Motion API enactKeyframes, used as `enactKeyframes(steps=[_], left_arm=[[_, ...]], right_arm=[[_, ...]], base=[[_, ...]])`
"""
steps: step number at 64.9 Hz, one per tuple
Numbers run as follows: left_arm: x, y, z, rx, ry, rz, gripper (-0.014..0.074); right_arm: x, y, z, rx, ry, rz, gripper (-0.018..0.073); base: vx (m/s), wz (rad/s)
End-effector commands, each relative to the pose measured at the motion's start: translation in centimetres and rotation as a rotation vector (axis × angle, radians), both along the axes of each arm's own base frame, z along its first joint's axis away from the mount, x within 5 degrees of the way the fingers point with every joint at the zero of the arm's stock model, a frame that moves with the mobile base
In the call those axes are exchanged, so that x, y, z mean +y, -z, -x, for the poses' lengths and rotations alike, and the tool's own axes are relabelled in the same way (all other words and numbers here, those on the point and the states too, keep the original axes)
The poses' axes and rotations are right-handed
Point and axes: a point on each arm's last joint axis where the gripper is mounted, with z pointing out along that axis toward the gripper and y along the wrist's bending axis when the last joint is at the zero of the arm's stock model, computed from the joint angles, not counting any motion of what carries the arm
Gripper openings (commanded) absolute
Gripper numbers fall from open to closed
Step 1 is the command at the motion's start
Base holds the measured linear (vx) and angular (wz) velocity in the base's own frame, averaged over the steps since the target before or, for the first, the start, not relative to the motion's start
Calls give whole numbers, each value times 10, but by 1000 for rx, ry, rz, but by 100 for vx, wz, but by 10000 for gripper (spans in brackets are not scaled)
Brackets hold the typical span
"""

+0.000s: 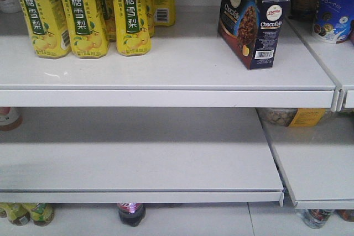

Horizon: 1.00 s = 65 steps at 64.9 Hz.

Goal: Left arm holds basket, right arm returns cookies

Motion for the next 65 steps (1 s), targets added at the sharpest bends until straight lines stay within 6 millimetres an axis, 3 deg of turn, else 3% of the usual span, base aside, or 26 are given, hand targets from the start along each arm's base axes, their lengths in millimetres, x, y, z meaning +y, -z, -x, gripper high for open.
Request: enactKeyframes(steps=[1,65], left_arm=[[1,-18,1,-136,-9,-93,-6],[0,-19,1,-140,-15,-95,-6]], right_arm=[[2,-13,-1,-72,-18,2,-8],[2,-13,-1,-72,-18,2,-8]], base=[[0,0],[0,0]])
